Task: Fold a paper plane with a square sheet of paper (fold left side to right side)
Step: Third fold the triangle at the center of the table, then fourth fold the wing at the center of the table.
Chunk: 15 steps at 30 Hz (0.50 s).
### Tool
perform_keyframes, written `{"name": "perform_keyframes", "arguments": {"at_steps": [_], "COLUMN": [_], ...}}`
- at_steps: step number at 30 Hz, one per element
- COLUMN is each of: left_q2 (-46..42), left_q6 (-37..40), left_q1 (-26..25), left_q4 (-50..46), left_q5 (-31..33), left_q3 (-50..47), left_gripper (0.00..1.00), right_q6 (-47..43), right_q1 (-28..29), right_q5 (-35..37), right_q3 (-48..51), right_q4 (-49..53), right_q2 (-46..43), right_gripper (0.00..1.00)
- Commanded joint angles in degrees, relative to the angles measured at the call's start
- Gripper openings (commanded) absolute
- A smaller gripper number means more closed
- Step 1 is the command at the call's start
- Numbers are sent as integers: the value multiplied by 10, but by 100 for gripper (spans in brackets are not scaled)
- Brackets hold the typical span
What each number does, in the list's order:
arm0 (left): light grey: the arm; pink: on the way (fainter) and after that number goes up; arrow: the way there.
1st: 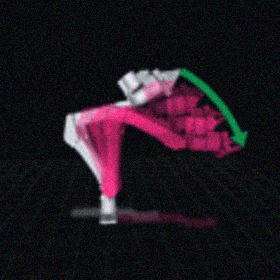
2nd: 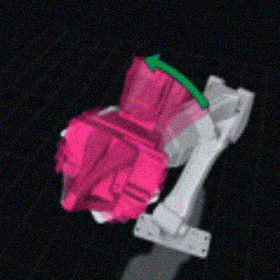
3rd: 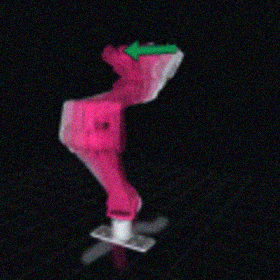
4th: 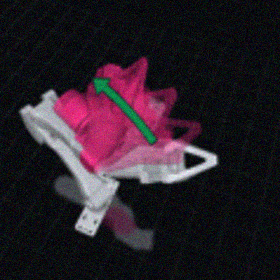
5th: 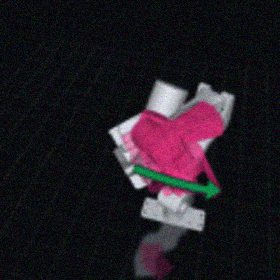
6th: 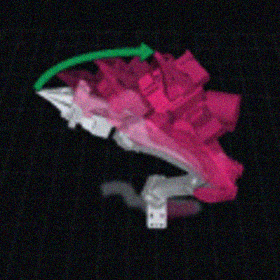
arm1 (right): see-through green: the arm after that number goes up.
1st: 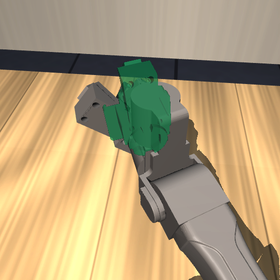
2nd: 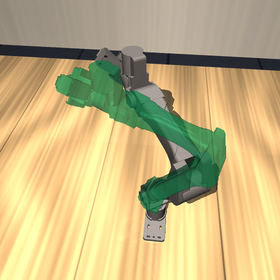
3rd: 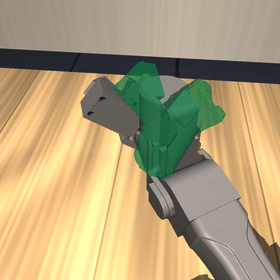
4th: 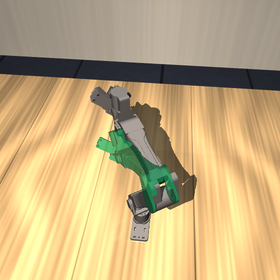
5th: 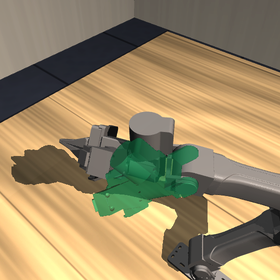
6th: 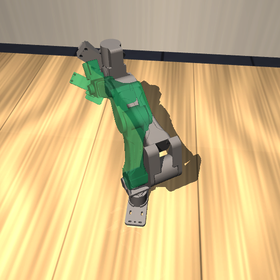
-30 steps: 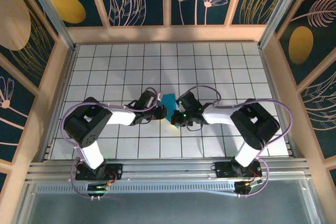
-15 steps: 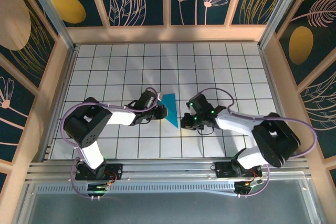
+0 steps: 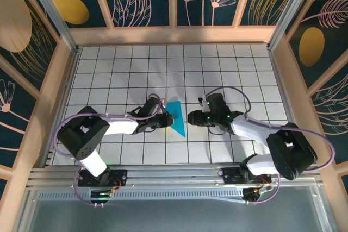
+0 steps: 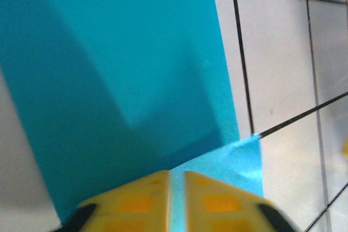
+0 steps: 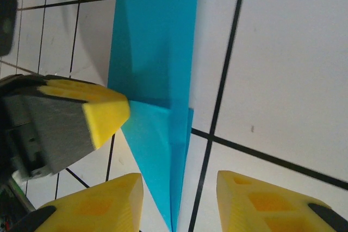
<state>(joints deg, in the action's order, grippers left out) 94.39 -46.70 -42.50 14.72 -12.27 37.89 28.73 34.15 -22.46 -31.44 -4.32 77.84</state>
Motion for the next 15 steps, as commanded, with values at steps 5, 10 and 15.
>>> {"name": "perform_keyframes", "arguments": {"at_steps": [5,10,15], "left_q2": [-86,-112,-116], "left_q6": [-34,-56,-66], "left_q1": [43,78,83], "left_q4": [-56,-47,-41], "left_q5": [31,20,24], "left_q3": [5,-30,-47], "left_gripper": [34,40,45], "right_q6": [-53,-74,-71], "right_q1": [6,26,34], "right_q5": [-53,-63,-64], "right_q3": [-16,-59,-81], "right_q4": [-99,-99,-99], "right_q2": [76,132,167], "right_gripper": [42,42,36]}}
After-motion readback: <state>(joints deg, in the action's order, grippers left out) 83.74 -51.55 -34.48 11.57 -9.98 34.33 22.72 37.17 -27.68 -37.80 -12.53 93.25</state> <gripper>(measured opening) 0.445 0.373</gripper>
